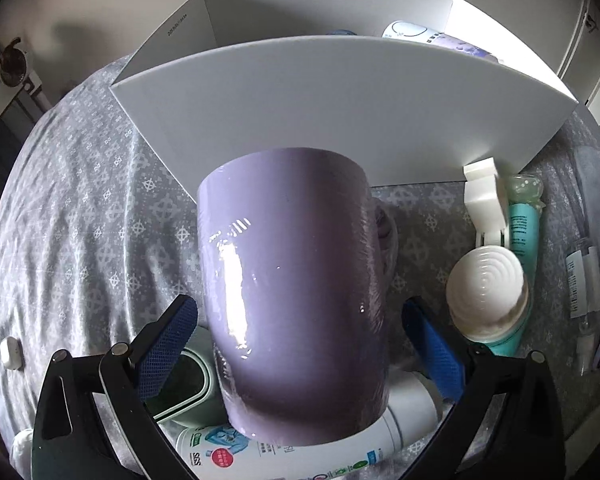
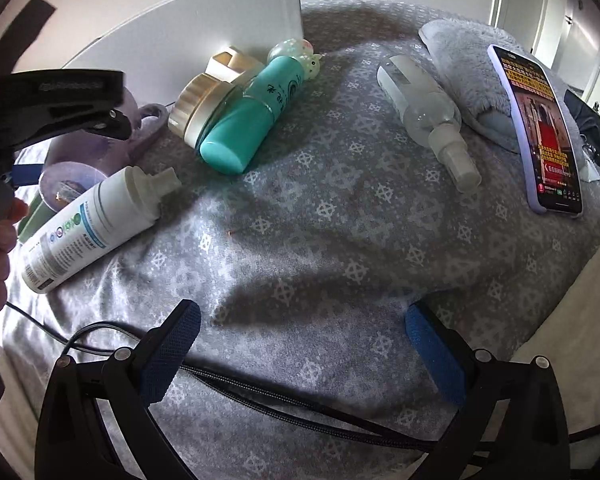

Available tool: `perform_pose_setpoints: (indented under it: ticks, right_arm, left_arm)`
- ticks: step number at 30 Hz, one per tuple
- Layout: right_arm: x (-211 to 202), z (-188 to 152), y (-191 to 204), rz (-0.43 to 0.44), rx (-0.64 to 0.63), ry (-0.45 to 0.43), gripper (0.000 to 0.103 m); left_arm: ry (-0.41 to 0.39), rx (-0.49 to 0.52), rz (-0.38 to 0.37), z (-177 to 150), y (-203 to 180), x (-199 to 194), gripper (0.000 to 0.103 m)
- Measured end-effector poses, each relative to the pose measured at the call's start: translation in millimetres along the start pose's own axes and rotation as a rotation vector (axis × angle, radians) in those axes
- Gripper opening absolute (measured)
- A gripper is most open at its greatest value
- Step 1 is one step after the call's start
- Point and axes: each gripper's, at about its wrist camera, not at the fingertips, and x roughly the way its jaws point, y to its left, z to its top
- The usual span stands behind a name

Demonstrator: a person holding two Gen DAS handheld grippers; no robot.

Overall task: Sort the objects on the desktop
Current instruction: 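Grasp the lilac cup with the left gripper and lift it, then carry the lilac cup over the white box and open the left gripper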

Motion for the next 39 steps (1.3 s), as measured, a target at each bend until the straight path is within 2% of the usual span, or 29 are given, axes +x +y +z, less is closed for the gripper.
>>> perform_pose_setpoints:
  ticks: [9, 10, 12, 16, 24, 31, 37, 39]
  right_arm:
    - [2, 1, 0, -0.002, -0.002, 0.001, 0.103]
    - [1, 1, 0, -0.003, -0.002, 0.002, 0.103]
    - [1, 1, 0, -0.005, -0.003, 0.002, 0.103]
    - [2, 1, 0, -0.009, -0.007, 0.003, 0.103]
    - [2, 0, 0, -0.011, -0.007, 0.002, 0.103]
    - [2, 0, 0, -0.012, -0.006, 0.003, 0.103]
    - [1, 0, 1, -0.013, -0.005, 0.003, 0.103]
    - [2, 0, 1, -0.014, -0.005, 0.003, 0.103]
  left_arm:
    - [0.034, 0.024, 0.027, 0, -8, 17, 0.102]
    - [0.033, 0.026, 0.032, -1, -8, 17, 0.101]
    - [0.03, 0.023, 0.023, -4, -9, 16, 0.092]
    - [0.006, 0.017, 0.023, -12, -10, 9, 0.086]
    - [-0.04, 0.021, 0.002, -33, -13, -14, 0.084]
    - [-0.101, 0.015, -0.023, -50, -7, -54, 0.084]
    - [-0.156, 0.023, -0.055, -56, -16, -79, 0.084]
    - [-0.179, 0.045, -0.054, -53, -9, -84, 0.084]
